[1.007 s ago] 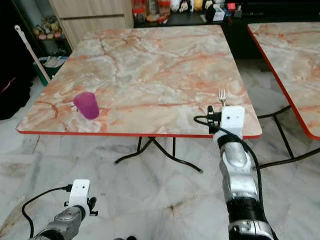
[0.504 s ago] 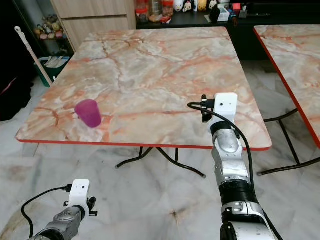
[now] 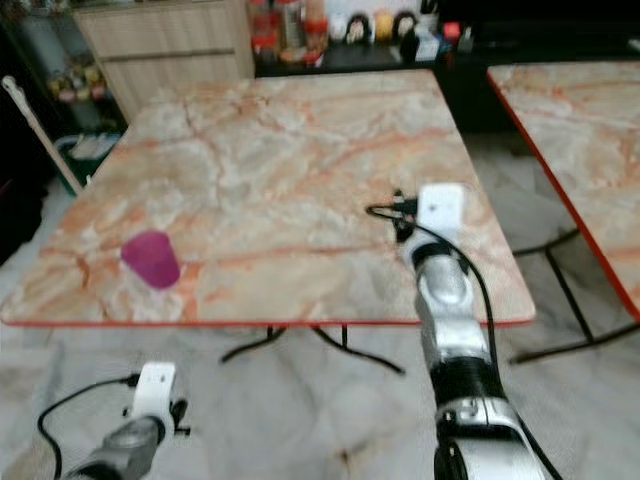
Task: Setting the table
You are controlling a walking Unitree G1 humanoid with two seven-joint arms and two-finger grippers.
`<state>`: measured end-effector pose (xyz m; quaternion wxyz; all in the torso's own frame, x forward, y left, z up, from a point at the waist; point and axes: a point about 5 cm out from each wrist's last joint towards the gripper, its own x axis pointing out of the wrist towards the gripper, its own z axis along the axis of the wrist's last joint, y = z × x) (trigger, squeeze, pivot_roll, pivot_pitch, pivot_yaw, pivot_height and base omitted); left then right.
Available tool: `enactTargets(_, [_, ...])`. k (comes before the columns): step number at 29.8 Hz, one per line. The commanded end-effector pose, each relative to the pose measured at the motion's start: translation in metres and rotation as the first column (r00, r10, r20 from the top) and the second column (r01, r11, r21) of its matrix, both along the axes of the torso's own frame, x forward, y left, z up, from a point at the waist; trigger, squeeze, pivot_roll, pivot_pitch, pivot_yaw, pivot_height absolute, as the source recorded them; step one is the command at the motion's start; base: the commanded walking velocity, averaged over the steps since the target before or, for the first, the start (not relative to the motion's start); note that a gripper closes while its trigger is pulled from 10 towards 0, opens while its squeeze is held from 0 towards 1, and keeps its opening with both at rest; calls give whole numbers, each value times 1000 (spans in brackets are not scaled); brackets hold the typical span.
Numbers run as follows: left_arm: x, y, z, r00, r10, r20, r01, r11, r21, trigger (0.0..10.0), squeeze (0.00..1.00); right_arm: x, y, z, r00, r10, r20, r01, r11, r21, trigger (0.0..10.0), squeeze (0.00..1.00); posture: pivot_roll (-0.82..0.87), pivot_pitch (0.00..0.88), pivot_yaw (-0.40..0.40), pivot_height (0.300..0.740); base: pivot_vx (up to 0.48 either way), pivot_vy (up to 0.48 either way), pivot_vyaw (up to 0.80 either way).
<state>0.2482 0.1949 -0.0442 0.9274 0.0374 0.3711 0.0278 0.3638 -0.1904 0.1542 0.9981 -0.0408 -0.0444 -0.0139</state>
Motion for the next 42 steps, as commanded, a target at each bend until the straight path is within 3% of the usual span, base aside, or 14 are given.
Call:
enactTargets(1, [-2, -3, -2, 1000, -4, -10, 4, 1000, 1, 10000, 0, -1, -5, 1, 1000, -16, 1, 16, 1000, 6, 10000, 0, -67, 52, 86, 740, 296, 0, 0])
enactTargets(14, [-2, -4, -2, 1000, -14, -16, 14, 1000, -10, 10000, 0, -2, -6, -1, 1000, -20, -9, 20, 1000, 8, 10000, 0, -65, 69, 85, 740, 154, 0, 0])
enactTargets(27, [-1, -3, -1, 999, -35, -18, 35, 999, 6, 10000, 0, -18, -19, -11, 997, -55, -58, 56, 998, 2, 10000, 0, -70, 78, 86, 740, 0, 0, 0])
enactTargets(42, [-1, -4, -2, 999, -32, -19, 33, 999, 12, 10000, 0, -18, -20, -13, 986, -109, -128, 108, 994, -15, 10000, 0, -70, 78, 83, 740, 0, -267, 0])
